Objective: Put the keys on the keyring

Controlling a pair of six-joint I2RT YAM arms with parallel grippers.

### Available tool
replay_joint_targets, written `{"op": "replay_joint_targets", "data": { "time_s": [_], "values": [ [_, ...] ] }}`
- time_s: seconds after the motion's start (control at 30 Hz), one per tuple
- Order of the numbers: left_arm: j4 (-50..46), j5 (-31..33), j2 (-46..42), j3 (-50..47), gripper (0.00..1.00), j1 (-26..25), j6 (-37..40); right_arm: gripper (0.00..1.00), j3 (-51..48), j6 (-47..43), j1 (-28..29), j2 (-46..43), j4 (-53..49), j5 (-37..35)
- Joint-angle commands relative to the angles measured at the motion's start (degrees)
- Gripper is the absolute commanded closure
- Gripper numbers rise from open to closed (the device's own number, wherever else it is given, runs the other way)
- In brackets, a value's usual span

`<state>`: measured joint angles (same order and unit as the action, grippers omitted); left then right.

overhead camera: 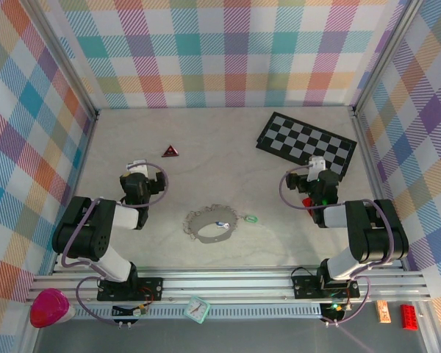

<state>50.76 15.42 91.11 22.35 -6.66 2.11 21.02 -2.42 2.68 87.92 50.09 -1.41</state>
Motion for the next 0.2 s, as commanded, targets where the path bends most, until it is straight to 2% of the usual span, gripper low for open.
{"op": "replay_joint_targets", "data": {
  "time_s": [0.0, 0.17],
  "values": [
    [-1.08, -1.22, -0.46, 1.18, 0.00, 0.81, -1.36, 0.01, 1.39, 1.05, -0.43, -0.04, -0.47, 1.07],
    [-0.60, -1.78, -0.58, 0.86, 0.00, 1.12, -1.47, 0.01, 1.96, 1.97, -0.85, -0.03, -1.53, 0.67]
  ]
}}
